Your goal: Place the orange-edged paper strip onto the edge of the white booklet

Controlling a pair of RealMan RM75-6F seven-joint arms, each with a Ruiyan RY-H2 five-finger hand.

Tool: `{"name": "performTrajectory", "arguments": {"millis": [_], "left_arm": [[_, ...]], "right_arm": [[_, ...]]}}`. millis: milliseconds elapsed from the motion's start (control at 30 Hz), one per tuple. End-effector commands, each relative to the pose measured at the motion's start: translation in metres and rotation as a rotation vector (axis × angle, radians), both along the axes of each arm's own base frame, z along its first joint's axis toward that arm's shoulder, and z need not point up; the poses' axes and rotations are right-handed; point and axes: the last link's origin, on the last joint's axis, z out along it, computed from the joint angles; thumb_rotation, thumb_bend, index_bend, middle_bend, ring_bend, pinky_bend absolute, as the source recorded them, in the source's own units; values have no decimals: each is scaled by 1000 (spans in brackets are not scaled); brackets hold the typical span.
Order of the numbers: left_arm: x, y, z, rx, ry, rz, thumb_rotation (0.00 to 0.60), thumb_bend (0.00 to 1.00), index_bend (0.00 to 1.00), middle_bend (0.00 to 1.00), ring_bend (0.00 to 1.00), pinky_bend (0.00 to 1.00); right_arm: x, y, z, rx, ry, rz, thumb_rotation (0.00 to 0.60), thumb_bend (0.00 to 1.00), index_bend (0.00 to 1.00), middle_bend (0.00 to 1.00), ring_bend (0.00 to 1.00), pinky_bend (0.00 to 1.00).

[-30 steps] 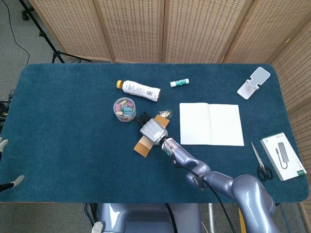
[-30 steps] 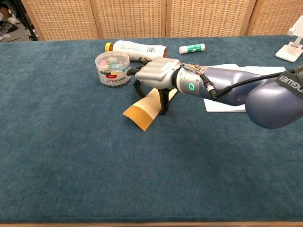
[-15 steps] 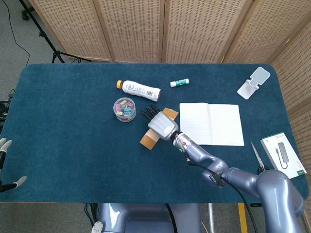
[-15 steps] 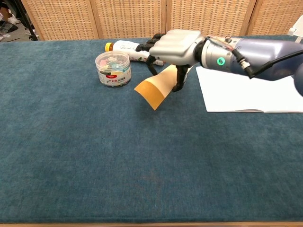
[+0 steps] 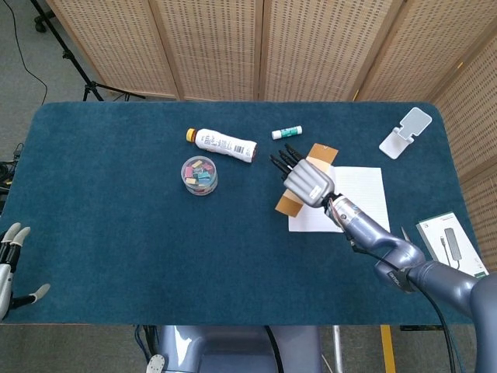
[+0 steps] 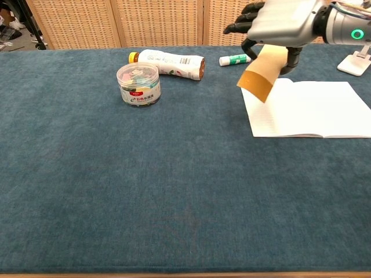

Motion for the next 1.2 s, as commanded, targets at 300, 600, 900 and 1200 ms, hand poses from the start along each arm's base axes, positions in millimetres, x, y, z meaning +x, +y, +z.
{"name": "performTrajectory", "arguments": {"millis": [300,600,900,1200], "left_arm": [[3,5,-12,-16,34,15,600,0,0,0,0,0],[5,11,-23,-40,59,28,600,0,0,0,0,0],[7,12,-27,-49,67,32,600,0,0,0,0,0],[6,12,-26,-50,64,35,600,0,0,0,0,0]], "right_arm": [[-88,-22,25,17,301,37,600,543,478,0,0,0],[-123,-12,33,86,337,28,600,543,478,0,0,0],[-131,-8,31,110,328,36,600,543,460,0,0,0],[-132,-4,19,129,341,51,600,543,451,0,0,0]]}}
